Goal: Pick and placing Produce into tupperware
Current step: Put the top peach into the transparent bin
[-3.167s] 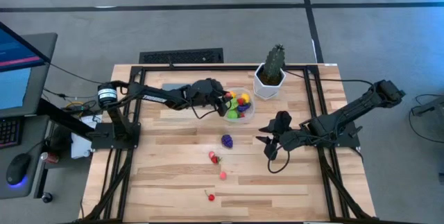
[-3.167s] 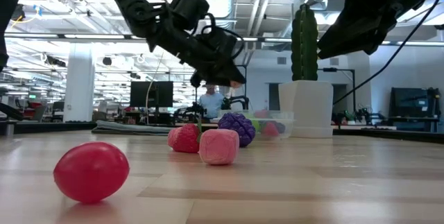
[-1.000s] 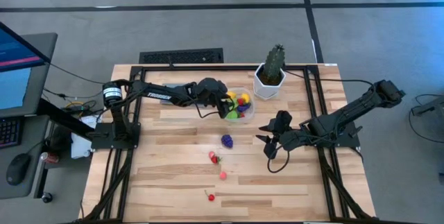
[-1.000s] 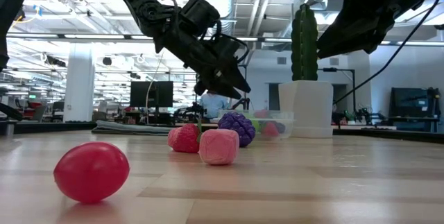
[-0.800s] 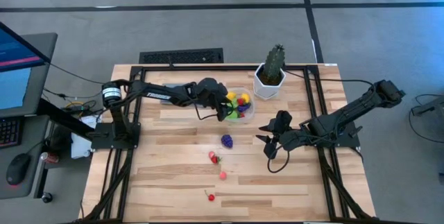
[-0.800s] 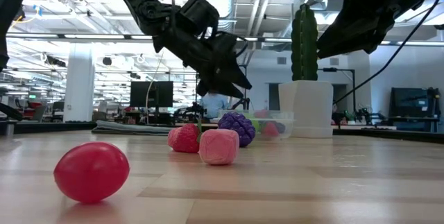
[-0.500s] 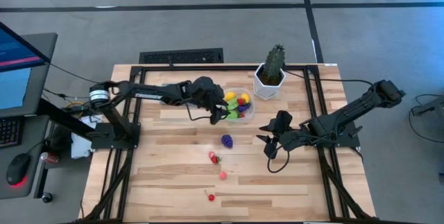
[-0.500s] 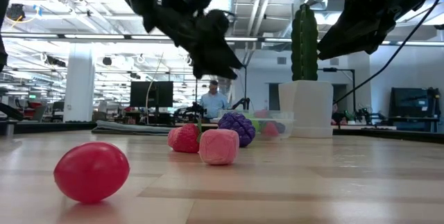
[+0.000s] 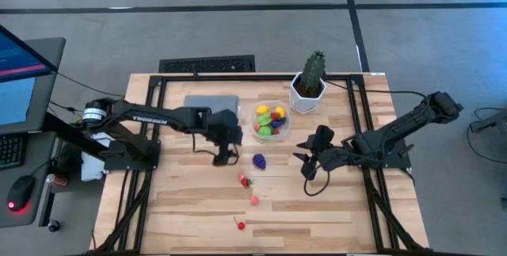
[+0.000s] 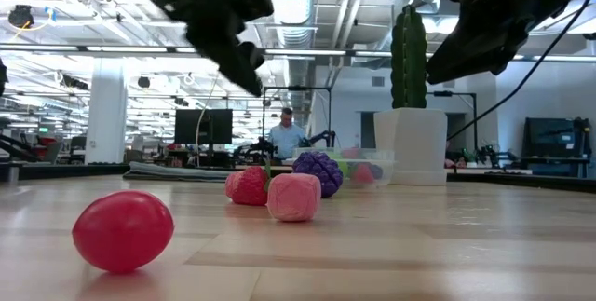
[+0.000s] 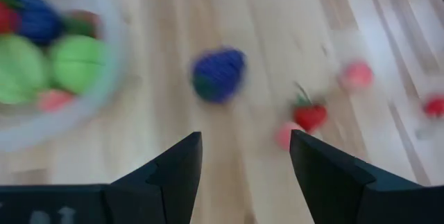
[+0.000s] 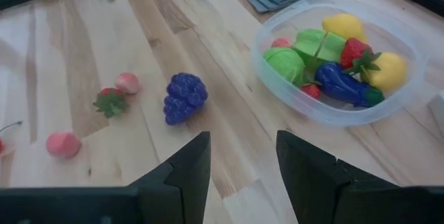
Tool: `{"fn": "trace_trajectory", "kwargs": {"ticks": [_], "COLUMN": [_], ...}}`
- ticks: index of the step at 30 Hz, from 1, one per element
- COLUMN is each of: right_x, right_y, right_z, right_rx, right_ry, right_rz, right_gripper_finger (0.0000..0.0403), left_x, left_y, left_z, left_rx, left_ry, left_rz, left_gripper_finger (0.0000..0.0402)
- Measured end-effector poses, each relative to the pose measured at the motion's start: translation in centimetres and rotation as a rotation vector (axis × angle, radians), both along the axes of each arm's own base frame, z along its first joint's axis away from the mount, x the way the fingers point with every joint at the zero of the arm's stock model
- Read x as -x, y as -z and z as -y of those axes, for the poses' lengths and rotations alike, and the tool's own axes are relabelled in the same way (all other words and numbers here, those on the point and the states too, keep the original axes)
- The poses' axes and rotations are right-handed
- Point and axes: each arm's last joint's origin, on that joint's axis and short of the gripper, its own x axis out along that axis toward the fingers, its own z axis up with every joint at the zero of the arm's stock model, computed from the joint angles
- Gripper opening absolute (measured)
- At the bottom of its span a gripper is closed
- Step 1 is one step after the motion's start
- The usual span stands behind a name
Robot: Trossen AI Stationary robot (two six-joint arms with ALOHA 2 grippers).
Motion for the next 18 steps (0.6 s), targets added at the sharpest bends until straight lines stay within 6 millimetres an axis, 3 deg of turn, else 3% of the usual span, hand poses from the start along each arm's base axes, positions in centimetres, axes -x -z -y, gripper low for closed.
{"fn": "trace_trajectory", "kwargs": {"ticks": [9, 18], "right_x": [-0.1, -0.2], "right_y": [0.0, 0.0], "right_z": [0.3, 0.5], "right_rx": [0.000, -0.001], "right_ry": [0.015, 0.023], "right_rz": [0.001, 0.000], "right_gripper_finger": [0.0187, 0.0187], "left_x": [1.7, 1.7], "left_y": [3.6, 4.5], "left_z": [3.4, 5.4], "left_rx": [-0.096, -0.164], "left_ry": [0.087, 0.206], "left_rz": [-0.081, 0.038], "left_gripper_finger": [0.0208, 0.0208]}}
